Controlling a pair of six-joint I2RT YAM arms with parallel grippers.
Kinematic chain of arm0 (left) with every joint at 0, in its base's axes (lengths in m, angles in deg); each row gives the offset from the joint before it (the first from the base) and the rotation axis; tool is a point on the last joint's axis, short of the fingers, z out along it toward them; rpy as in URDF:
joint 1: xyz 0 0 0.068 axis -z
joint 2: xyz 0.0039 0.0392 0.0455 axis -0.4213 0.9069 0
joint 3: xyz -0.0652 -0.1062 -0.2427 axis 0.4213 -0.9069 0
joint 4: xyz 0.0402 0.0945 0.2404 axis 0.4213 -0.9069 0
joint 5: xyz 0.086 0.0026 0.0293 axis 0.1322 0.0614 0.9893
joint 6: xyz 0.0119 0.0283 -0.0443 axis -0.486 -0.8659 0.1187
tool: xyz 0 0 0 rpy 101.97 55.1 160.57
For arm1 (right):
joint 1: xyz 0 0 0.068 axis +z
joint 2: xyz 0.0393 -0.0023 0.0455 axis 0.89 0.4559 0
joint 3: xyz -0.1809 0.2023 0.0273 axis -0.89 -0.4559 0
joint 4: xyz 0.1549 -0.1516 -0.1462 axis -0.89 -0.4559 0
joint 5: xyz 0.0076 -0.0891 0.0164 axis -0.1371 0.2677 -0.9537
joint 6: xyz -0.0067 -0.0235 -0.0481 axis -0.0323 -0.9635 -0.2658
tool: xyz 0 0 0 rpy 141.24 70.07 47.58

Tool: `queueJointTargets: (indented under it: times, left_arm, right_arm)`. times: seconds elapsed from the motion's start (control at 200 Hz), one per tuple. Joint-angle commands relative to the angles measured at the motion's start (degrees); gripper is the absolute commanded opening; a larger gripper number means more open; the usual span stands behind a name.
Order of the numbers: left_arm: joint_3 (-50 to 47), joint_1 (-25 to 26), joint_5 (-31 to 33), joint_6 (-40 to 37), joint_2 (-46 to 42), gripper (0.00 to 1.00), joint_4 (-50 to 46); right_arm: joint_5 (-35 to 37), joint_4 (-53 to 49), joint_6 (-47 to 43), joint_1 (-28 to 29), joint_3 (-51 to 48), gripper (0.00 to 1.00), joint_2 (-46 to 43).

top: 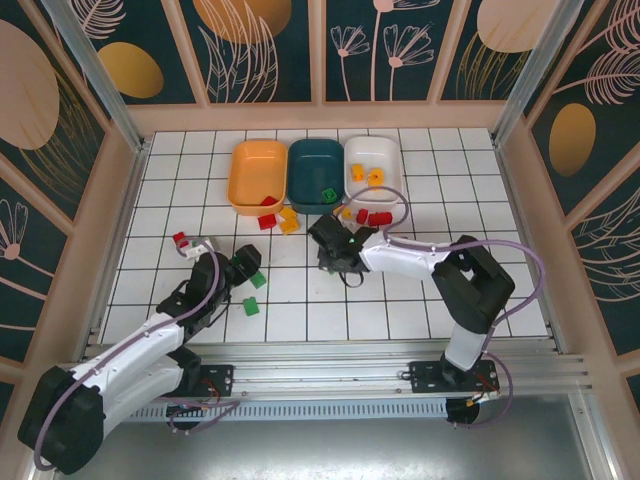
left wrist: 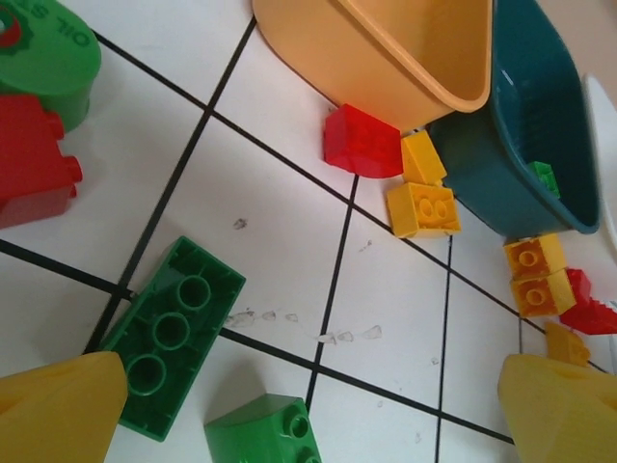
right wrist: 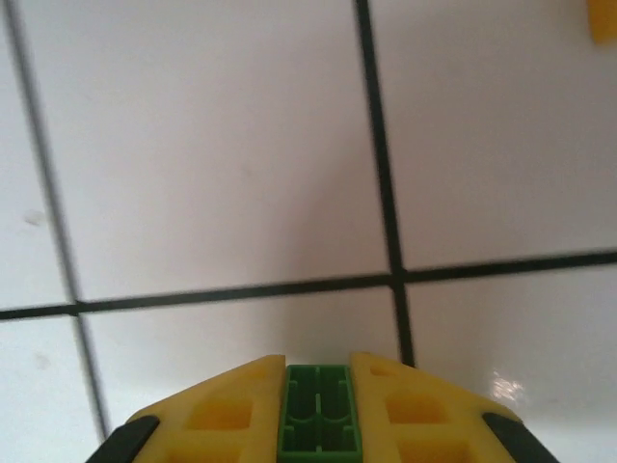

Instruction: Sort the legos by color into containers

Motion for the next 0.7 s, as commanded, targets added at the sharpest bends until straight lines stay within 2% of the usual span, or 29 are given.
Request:
queueJointTargets:
  times: [0.0,0.11,0.24,0.355,0.41,0.581,0.621,0.696]
  left_arm:
    - [6.87,-1.43,3.54,-3.96,0.96,0.99,-5.48]
    - [10.46,-4.94,-3.19,-5.02,1.34,0.99,-3.35]
    - [14.51,-8.19,-6.97,-6.37,3.1,0.98,-4.02]
    - [17.3,-9.62,-19.87,-9.19,7.91,0.98,-3.2]
    - [18.23,-9.58,-24.12,-9.55,10.06,0.99,-3.55]
    - [16.39,-9.59,-25.43,-7.54,10.31,0.99,-3.34]
    - [16.11,-9.61,-26.07,-7.34,9.95,0.98,-3.09]
    - [15.88,-9.61,-26.6,-7.23,9.48,0.99,-3.24]
  right_arm:
    - [4.97,3.72,-10.55,-3.44,7.55,0.07,1.14]
    - [3.81,7.48,-17.6,-7.03,14.98,0.07,7.48]
    - [-0.33,9.44,-22.18,-11.3,24.79,0.1,15.7]
    - [-1.88,4.66,-24.29,-13.77,35.87,0.12,23.65]
    - [-1.65,2.46,-25.3,-14.5,40.47,0.13,27.16]
    - [-2.92,-1.17,-26.79,-16.31,49.31,0.18,33.45]
    - [-2.87,-1.09,-26.96,-16.55,50.13,0.22,33.71]
    - [-3.62,-1.82,-27.25,-16.99,51.9,0.37,34.03]
